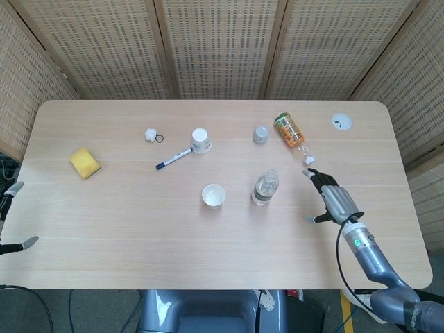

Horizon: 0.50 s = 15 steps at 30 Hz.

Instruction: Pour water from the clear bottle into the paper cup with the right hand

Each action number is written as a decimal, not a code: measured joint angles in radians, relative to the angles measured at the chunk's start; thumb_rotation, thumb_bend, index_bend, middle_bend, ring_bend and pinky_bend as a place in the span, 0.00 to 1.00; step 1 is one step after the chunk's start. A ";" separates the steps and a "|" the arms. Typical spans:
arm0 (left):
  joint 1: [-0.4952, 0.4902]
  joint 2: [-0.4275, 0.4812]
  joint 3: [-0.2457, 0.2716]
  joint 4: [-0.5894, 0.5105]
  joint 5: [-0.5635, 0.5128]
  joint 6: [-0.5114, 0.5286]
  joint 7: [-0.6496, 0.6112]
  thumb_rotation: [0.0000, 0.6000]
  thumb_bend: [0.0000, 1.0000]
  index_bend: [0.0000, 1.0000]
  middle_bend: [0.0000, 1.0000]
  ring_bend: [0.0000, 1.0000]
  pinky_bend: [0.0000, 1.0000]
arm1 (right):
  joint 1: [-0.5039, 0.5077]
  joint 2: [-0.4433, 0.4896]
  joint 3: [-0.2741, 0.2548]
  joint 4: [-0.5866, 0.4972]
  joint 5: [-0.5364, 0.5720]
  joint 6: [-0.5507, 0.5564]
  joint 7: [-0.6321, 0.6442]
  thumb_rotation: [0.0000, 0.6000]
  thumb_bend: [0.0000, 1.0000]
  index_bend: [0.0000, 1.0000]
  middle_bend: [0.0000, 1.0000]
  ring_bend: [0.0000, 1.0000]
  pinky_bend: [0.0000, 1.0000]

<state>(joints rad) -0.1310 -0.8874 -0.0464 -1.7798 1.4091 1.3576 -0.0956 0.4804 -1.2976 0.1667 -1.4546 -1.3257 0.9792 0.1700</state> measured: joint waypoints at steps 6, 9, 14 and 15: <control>0.008 -0.007 0.005 -0.011 0.013 0.020 0.025 1.00 0.07 0.00 0.00 0.00 0.00 | -0.089 0.018 -0.048 0.013 -0.130 0.241 -0.053 1.00 0.00 0.00 0.00 0.00 0.00; 0.012 -0.010 0.007 -0.015 0.017 0.026 0.035 1.00 0.07 0.00 0.00 0.00 0.00 | -0.131 0.022 -0.067 0.015 -0.186 0.340 -0.090 1.00 0.00 0.00 0.00 0.00 0.00; 0.015 -0.014 0.007 -0.017 0.014 0.032 0.047 1.00 0.07 0.00 0.00 0.00 0.00 | -0.183 0.022 -0.088 0.001 -0.224 0.429 -0.189 1.00 0.00 0.00 0.00 0.00 0.00; 0.015 -0.015 0.007 -0.017 0.013 0.032 0.049 1.00 0.07 0.00 0.00 0.00 0.00 | -0.193 0.024 -0.093 -0.011 -0.230 0.440 -0.206 1.00 0.00 0.00 0.00 0.00 0.00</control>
<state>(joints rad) -0.1159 -0.9024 -0.0392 -1.7965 1.4225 1.3901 -0.0463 0.2870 -1.2736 0.0734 -1.4658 -1.5553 1.4188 -0.0359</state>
